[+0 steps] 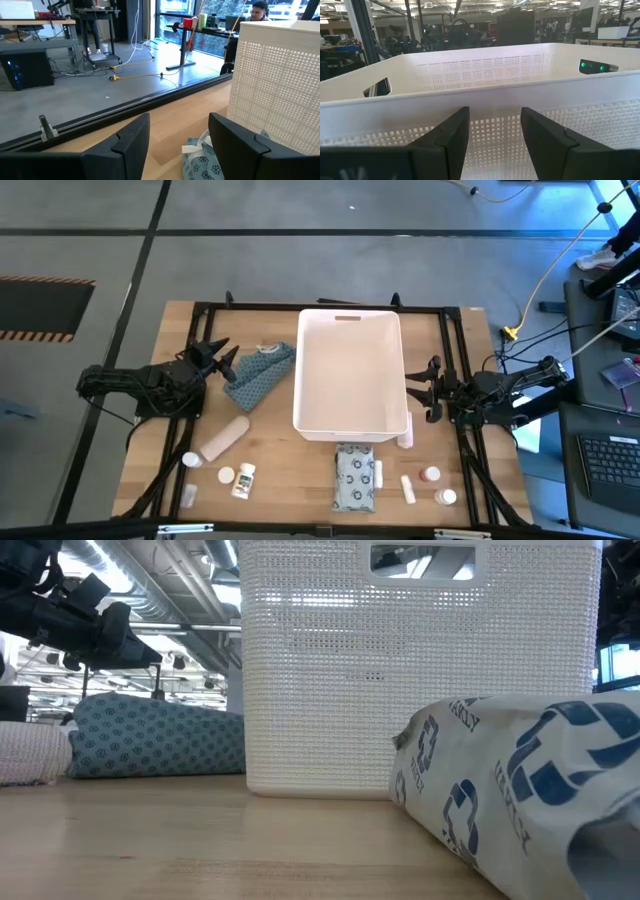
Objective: Pick & place medical supplies in basket/bin
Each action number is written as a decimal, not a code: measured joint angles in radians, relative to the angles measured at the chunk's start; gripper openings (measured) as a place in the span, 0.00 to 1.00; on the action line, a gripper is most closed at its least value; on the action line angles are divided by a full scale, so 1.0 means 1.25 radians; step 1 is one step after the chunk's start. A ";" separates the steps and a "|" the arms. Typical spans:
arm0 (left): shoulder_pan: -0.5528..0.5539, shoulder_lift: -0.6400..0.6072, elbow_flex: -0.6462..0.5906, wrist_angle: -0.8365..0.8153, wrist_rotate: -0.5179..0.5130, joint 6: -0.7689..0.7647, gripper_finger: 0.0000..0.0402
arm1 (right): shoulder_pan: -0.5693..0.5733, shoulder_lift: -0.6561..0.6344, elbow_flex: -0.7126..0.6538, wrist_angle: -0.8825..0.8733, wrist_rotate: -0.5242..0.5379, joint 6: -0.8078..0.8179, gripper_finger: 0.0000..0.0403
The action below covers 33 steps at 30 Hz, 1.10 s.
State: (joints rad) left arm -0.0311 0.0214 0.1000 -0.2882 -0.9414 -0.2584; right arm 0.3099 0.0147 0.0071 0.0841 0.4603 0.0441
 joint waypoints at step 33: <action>0.000 0.000 0.000 0.000 0.000 0.000 0.49 | 0.000 0.000 0.000 0.020 -0.002 0.033 0.45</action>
State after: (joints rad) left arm -0.0311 0.0216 0.1001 -0.2880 -0.9415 -0.2584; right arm 0.3096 0.0151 0.0071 0.1090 0.4580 0.0854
